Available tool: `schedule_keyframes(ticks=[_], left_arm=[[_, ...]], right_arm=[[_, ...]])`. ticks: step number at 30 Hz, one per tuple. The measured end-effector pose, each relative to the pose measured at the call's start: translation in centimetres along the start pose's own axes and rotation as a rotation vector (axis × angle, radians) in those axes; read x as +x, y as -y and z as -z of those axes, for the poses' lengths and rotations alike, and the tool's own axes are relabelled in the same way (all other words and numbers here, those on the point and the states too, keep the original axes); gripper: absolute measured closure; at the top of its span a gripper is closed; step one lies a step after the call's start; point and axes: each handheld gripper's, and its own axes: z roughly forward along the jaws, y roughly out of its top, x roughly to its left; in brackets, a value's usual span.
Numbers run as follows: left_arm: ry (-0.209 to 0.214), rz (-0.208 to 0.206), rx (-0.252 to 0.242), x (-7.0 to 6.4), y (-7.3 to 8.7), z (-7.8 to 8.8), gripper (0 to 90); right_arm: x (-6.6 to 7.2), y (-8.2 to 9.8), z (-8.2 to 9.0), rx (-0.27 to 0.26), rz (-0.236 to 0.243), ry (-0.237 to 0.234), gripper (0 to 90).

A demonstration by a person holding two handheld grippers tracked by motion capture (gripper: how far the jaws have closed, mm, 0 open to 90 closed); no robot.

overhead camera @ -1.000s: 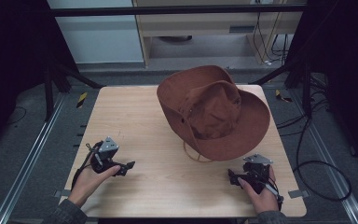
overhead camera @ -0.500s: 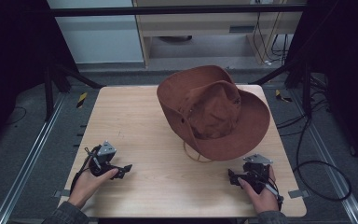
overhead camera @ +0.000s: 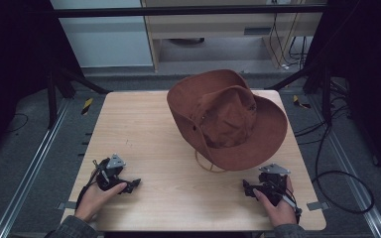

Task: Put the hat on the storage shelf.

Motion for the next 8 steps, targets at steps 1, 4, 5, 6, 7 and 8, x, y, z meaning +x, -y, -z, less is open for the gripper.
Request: schedule_keyframes(ticks=[1, 4, 5, 6, 7, 8], left_arm=[[-0.001, -0.003, -0.009, 0.03, 0.1, -0.04, 1.6], [0.006, -0.011, -0.036, 0.06, 0.37, -0.17, 0.0], [0.008, -0.014, -0.036, 0.09, 0.39, -0.16, 0.0], [0.009, -0.016, -0.035, 0.11, 0.41, -0.14, 0.0], [0.01, -0.015, -0.036, 0.11, 0.43, -0.13, 0.0], [0.011, -0.014, -0.036, 0.1, 0.45, -0.11, 0.0]], right_arm=[[0.0, 0.0, -0.01, 0.0, 0.001, 0.001, 0.5], [-0.19, -0.01, -0.03, -0.002, 0.019, 0.011, 0.5], [-0.18, -0.02, -0.02, -0.002, 0.017, 0.009, 0.4], [-0.18, -0.01, -0.03, -0.002, 0.018, 0.01, 0.4], [-0.18, -0.02, -0.02, -0.002, 0.017, 0.009, 0.4], [0.0, 0.0, -0.01, 0.0, 0.002, 0.002, 0.5]])
